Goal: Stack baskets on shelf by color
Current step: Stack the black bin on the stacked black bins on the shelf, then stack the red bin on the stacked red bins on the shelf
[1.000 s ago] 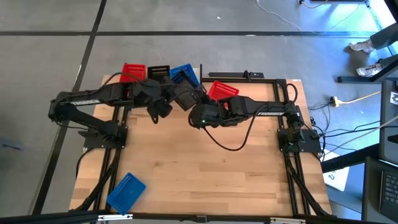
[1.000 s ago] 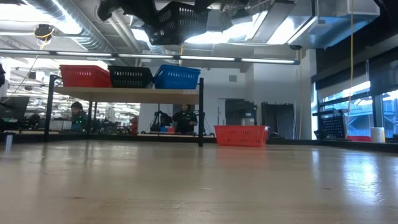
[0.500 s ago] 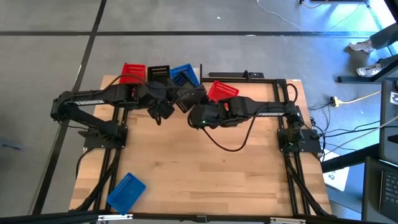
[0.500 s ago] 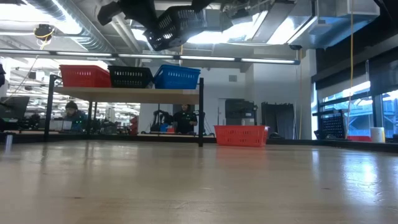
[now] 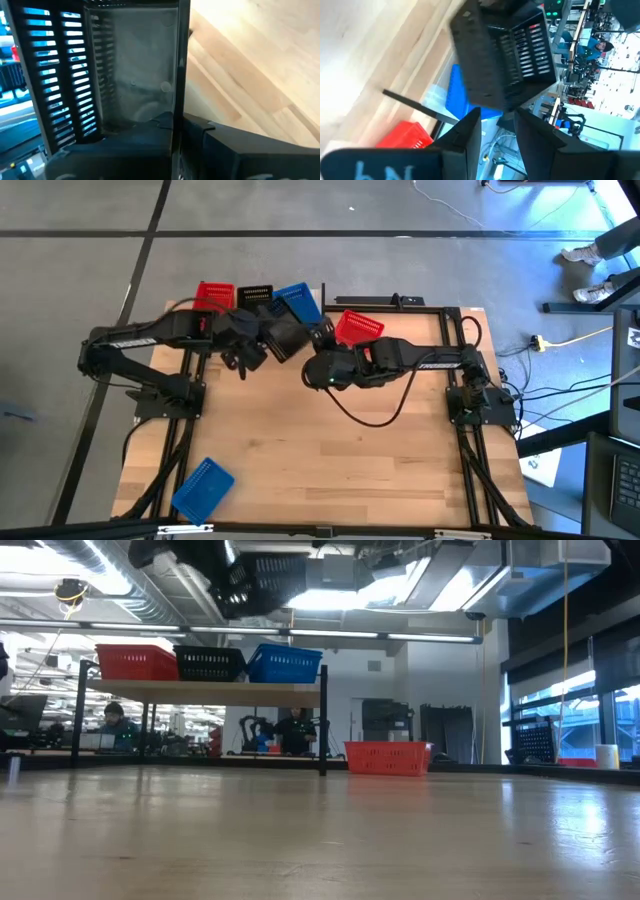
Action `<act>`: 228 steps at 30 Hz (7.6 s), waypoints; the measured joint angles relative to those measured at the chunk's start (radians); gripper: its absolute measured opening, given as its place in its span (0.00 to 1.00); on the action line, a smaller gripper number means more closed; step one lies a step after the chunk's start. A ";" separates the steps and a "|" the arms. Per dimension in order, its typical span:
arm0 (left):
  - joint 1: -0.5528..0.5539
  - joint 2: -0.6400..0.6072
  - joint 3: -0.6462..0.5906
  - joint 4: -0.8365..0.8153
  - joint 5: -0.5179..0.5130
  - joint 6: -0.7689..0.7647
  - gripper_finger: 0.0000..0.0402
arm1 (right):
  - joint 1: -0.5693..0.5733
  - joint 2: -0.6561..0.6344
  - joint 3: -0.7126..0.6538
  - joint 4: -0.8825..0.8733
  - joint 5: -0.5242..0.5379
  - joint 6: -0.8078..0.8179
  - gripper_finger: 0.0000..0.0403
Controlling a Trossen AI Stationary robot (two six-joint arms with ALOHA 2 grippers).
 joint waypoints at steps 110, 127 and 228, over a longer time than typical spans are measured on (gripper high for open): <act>0.560 0.199 0.343 -0.217 0.411 -1.994 0.00 | -0.047 -0.041 0.070 -0.097 -0.087 0.459 0.30; 0.559 0.208 0.343 -0.255 0.365 -1.996 0.00 | -0.047 -0.041 0.070 -0.097 -0.087 0.455 0.30; -0.865 0.082 0.147 -0.484 0.060 -2.707 0.15 | -0.642 -0.121 -0.868 0.213 -0.745 0.925 0.30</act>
